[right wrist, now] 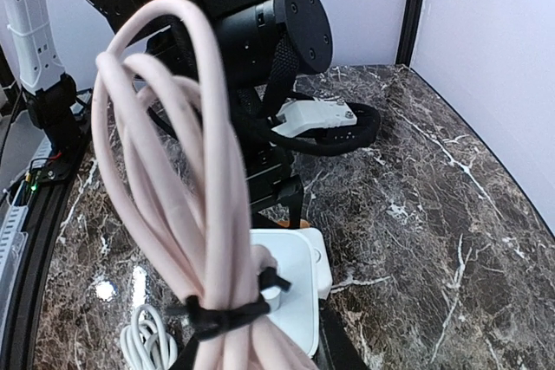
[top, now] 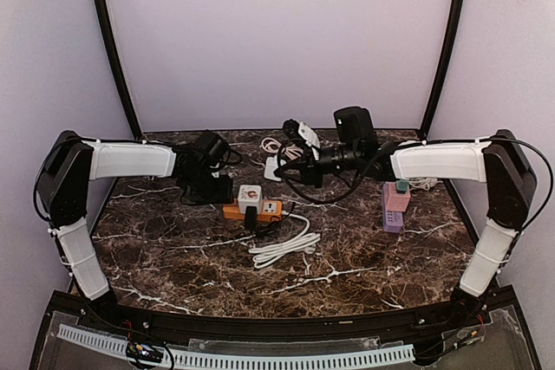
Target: Pull the plug off the socket
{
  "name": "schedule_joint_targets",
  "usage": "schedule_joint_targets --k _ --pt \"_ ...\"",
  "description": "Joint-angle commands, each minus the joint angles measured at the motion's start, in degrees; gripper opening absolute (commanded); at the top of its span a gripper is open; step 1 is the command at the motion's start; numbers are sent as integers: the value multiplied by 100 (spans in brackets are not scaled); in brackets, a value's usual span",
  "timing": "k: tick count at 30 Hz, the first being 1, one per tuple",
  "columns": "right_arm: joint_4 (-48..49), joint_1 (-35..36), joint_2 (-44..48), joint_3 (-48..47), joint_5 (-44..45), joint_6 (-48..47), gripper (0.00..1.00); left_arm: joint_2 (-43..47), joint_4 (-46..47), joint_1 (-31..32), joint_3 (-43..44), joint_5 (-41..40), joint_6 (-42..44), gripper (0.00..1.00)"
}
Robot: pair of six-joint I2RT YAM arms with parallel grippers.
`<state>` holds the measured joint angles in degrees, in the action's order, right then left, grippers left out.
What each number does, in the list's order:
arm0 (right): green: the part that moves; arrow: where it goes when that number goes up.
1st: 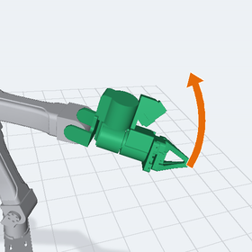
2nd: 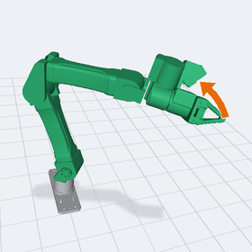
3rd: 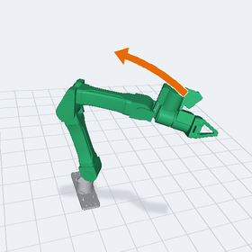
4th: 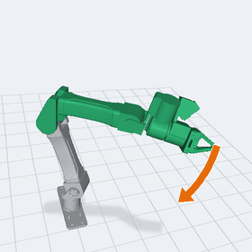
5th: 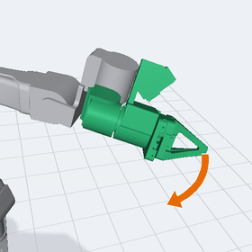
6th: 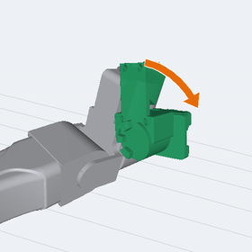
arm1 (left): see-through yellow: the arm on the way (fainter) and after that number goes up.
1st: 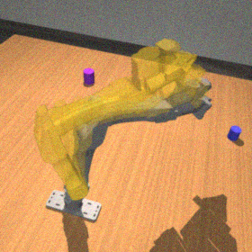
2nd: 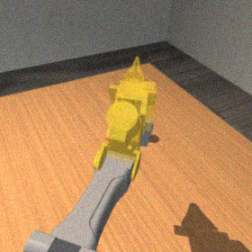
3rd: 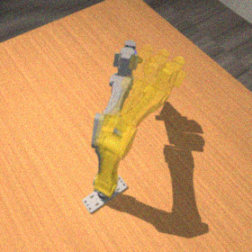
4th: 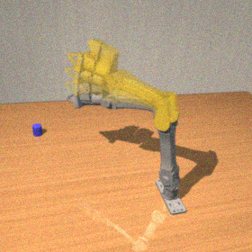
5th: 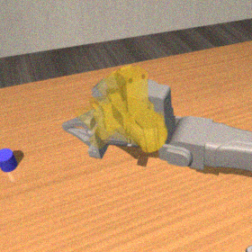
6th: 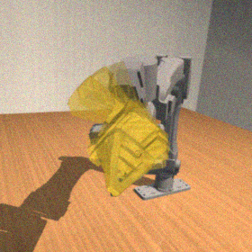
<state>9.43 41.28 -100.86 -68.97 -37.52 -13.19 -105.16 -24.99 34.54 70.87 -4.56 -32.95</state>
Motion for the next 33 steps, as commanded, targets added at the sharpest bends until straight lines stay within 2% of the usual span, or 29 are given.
schedule_joint_targets --k 1,8,12,19,21,24,33 --pt "124 -14 252 -2 -112 507 0 706 -348 -9 -54 -386 141 64" --pt "128 -15 473 -2 24 1275 0 1813 -247 -3 -110 -627 519 78" --pt "598 -16 529 135 -113 2151 0 2755 347 0 -706 -330 964 86" --pt "1210 -7 649 408 -67 3328 0 4240 1560 47 -2038 185 1505 88" --pt "1370 10 663 508 -33 3635 0 4384 1633 188 -2132 240 1699 88" --pt "1571 61 632 591 -37 4056 0 4338 1639 790 -2033 -57 2186 88" --pt "1745 170 580 771 112 4487 0 3184 1084 1527 -984 -301 2681 84"
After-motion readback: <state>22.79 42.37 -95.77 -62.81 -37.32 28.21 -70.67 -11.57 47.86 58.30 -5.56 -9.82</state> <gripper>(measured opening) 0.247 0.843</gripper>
